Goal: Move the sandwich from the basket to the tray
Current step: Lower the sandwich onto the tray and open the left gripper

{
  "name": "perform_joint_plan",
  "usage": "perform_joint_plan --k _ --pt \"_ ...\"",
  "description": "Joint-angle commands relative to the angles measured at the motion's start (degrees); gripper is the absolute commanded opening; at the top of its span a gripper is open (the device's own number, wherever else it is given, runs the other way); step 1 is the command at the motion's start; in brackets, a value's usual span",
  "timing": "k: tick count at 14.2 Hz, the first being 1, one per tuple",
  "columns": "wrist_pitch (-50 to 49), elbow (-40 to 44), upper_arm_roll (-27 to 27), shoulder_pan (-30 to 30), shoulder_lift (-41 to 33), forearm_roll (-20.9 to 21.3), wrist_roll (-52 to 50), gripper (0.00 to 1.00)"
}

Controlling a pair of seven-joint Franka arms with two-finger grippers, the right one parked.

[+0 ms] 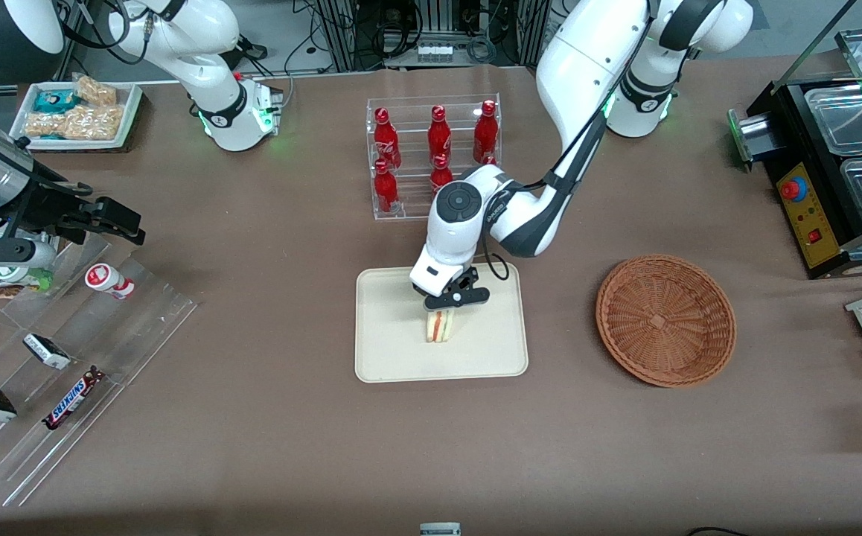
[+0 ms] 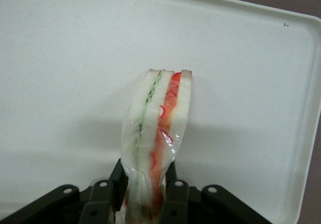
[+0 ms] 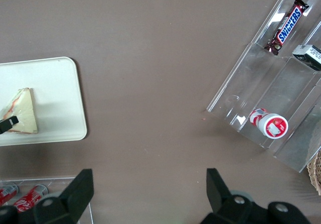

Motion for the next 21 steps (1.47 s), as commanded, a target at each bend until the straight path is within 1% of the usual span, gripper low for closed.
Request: perform_joint_plan --k 1,3,5,6,8,10,12,14,17,20,21 --pt "-1.01 3.33 0.71 -0.50 -1.07 0.57 -0.28 1.00" --pt "-3.64 3.87 0.89 -0.06 -3.95 0.57 -1.59 1.00" --pt "-12.22 4.48 1.15 0.20 -8.43 0.40 -1.51 1.00" --pt "-14.97 5.27 1.50 0.29 -9.93 -0.04 -1.08 1.00" --pt "-17.10 5.28 4.65 0.29 -13.45 -0.65 -0.99 1.00" --pt "-17.71 4.67 7.20 0.29 -15.39 -1.18 -0.99 1.00" --pt "-21.39 3.88 10.45 0.38 -16.89 -1.80 -0.11 1.00" --pt "-23.77 1.17 15.28 0.38 -19.43 -4.42 4.96 1.00" --pt "-29.03 -3.15 24.15 0.38 -24.35 -9.26 17.25 1.00" --pt "-37.55 -3.07 33.47 0.29 -28.13 -12.52 28.60 1.00" --pt "-40.10 -3.07 35.15 0.29 -29.45 -12.61 31.42 1.00"
